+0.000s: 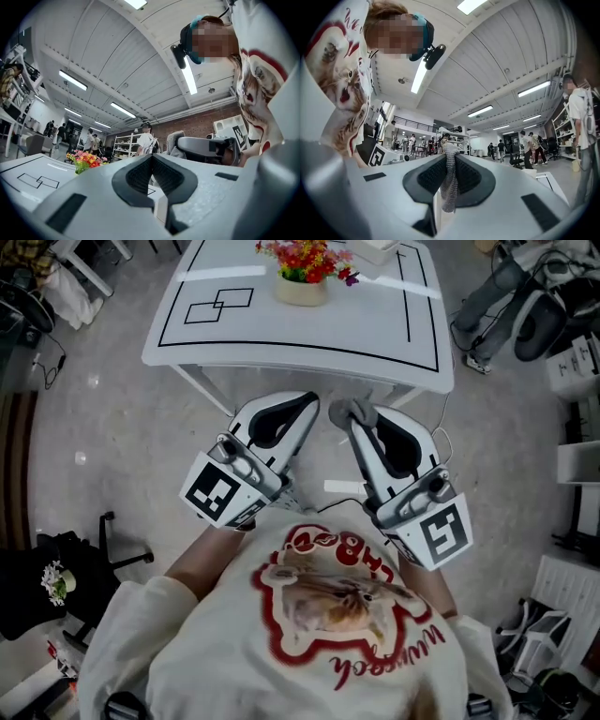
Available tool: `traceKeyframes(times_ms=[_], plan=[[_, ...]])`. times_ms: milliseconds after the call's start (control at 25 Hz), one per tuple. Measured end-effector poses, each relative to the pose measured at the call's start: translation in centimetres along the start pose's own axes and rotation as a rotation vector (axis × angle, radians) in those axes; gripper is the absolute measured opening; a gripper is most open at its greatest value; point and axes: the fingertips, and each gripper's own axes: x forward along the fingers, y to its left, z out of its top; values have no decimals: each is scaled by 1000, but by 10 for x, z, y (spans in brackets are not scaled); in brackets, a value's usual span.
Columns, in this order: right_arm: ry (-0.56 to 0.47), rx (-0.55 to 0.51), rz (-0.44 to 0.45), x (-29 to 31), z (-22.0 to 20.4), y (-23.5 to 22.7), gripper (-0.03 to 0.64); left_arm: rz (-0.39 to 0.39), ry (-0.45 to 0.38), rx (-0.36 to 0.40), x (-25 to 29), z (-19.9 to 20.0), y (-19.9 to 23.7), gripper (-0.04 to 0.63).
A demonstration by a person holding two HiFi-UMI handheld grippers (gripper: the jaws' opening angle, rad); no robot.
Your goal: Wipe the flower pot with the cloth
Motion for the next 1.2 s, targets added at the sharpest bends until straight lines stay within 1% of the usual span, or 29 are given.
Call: traceKeyframes(times_ms=[120, 240, 400, 520, 600, 720, 840, 920, 1000, 1080, 1200], plan=[[-10, 3, 21, -29, 9, 21, 40, 33, -23, 6, -13, 8, -33, 3], [-16, 3, 47, -48, 13, 39, 41, 50, -32, 24, -27, 13, -60, 3], [-30, 9, 85, -60, 19, 61, 41, 70, -45, 42, -40, 21, -82, 3], [-26, 13, 108, -68, 18, 76, 41, 72, -36, 46, -49, 21, -95, 3], [-20, 26, 117, -72, 16, 83, 41, 76, -27, 50, -54, 19, -101, 3], [-19, 49, 127, -71, 13, 92, 41, 96, -40, 43, -67, 23, -105, 3], [-22, 57, 143, -67, 14, 107, 41, 109, -13, 39, -86, 19, -109, 3], [-28, 62, 151, -62, 17, 119, 41, 125, -16, 51, -101, 23, -109, 3], [-41, 79, 148, -57, 21, 132, 41, 137, -27, 60, -117, 30, -108, 3], [-47, 92, 140, -54, 24, 146, 41, 142, -13, 60, -134, 32, -107, 3], [-37, 72, 132, -54, 23, 170, 41, 147, -15, 50, -159, 39, -107, 3]])
